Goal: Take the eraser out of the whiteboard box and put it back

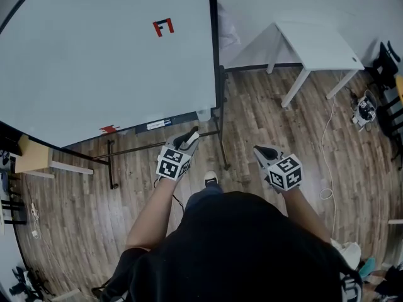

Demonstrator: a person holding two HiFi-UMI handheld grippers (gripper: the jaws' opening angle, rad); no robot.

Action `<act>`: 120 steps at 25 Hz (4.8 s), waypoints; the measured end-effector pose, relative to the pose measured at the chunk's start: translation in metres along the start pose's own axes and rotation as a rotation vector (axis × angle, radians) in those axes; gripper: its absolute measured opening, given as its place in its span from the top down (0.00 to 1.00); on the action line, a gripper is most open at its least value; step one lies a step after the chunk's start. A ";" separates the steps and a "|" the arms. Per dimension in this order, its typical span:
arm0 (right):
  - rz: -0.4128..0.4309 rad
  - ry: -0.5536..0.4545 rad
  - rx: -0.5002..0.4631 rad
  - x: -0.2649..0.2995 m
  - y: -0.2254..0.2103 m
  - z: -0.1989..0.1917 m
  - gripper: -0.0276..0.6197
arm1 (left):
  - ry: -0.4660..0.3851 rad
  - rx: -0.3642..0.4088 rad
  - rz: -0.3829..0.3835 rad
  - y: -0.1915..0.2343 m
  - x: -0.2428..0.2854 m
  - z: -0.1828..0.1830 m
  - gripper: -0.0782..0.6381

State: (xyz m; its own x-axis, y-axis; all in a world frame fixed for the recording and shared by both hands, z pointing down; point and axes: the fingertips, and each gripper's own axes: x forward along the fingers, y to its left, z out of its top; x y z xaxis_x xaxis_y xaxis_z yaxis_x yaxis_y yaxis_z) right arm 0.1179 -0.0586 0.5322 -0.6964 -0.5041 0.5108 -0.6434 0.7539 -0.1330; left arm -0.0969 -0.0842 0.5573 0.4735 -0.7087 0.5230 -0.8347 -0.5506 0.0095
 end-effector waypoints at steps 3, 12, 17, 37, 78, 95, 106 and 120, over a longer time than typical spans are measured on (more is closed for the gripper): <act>0.003 0.007 -0.006 -0.004 0.003 -0.005 0.96 | -0.001 -0.010 0.007 -0.004 -0.004 -0.006 0.68; 0.013 0.020 -0.018 -0.008 0.005 -0.011 0.96 | -0.008 -0.021 0.022 -0.010 -0.011 -0.010 0.68; 0.016 0.026 -0.027 -0.010 0.003 -0.011 0.96 | -0.006 -0.029 0.025 -0.011 -0.010 -0.013 0.68; 0.006 0.028 -0.001 0.005 -0.015 -0.003 0.96 | 0.001 -0.032 -0.005 0.006 0.017 0.002 0.68; -0.007 0.057 0.086 0.077 -0.076 0.011 0.96 | -0.032 -0.022 -0.108 0.064 0.114 0.071 0.68; -0.021 0.091 0.115 0.101 -0.087 0.011 0.96 | 0.016 -0.038 -0.153 0.082 0.145 0.052 0.68; -0.031 0.113 0.138 0.111 -0.090 0.003 0.96 | 0.051 -0.057 -0.181 0.088 0.162 0.032 0.68; -0.035 0.151 0.163 0.125 -0.100 -0.008 0.96 | 0.120 -0.077 -0.207 0.094 0.189 0.002 0.68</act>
State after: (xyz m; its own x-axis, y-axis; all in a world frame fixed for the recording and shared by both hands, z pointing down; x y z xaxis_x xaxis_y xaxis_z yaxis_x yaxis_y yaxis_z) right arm 0.0977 -0.1933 0.6162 -0.6254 -0.4508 0.6369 -0.7175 0.6531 -0.2422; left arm -0.0853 -0.2703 0.6550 0.6036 -0.5246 0.6004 -0.7448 -0.6398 0.1896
